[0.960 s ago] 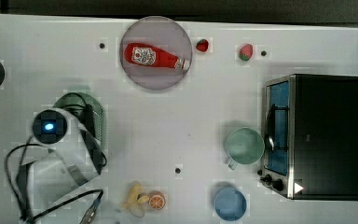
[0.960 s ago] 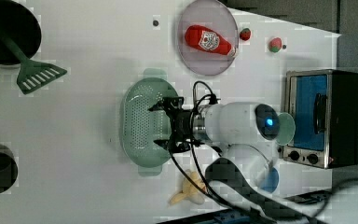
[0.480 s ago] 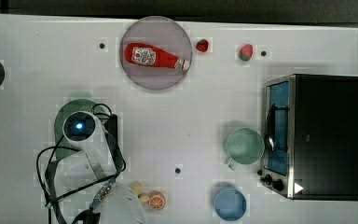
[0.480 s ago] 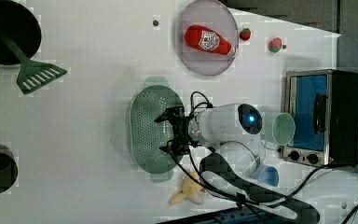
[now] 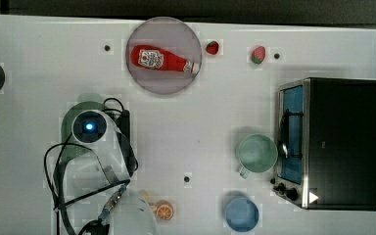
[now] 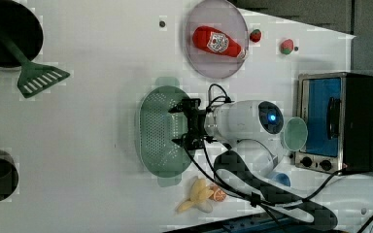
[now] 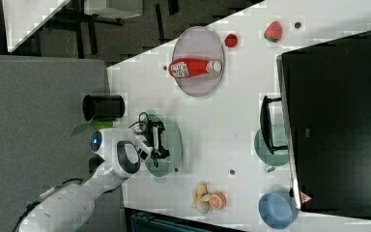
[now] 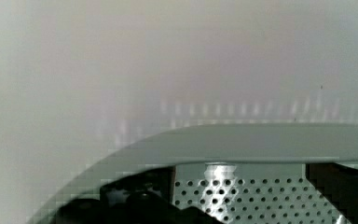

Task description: Drag strainer left to right.

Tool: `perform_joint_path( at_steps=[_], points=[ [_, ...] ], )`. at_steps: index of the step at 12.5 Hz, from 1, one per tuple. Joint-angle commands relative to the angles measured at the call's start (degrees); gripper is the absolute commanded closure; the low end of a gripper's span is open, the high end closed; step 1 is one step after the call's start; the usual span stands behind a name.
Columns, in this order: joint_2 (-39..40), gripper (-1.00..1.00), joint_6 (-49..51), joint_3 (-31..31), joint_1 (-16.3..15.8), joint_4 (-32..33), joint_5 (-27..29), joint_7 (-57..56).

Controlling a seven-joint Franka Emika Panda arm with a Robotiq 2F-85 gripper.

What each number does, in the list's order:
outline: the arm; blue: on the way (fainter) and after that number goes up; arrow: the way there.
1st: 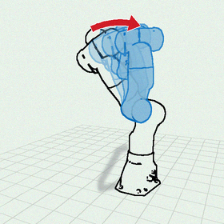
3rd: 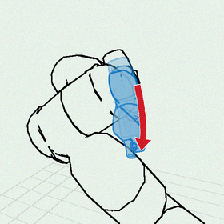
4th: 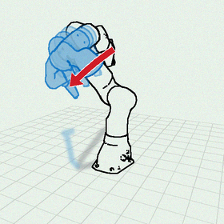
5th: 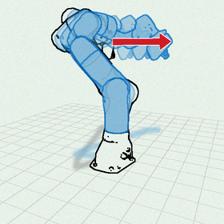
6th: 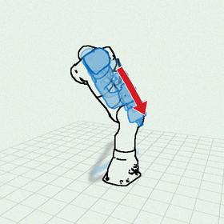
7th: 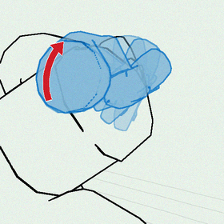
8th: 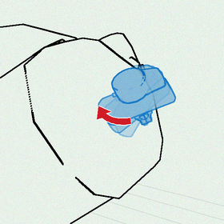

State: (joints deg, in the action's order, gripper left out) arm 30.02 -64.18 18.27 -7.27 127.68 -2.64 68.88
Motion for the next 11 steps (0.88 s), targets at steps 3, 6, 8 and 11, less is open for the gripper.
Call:
perform_joint_path(
  at_steps=[3, 6, 8, 11],
  points=[
    [-4.9, -1.00, -0.2, -2.2, 3.6, 4.3, 0.1, -0.6],
    [-6.9, -1.00, -0.2, -4.0, 5.4, 7.0, 0.1, -6.2],
    [-7.9, -1.00, -0.2, -6.3, 6.2, 8.3, 0.1, -9.0],
    [-8.7, -1.00, -0.2, -9.9, 6.5, 9.0, 0.1, -12.0]
  ],
)
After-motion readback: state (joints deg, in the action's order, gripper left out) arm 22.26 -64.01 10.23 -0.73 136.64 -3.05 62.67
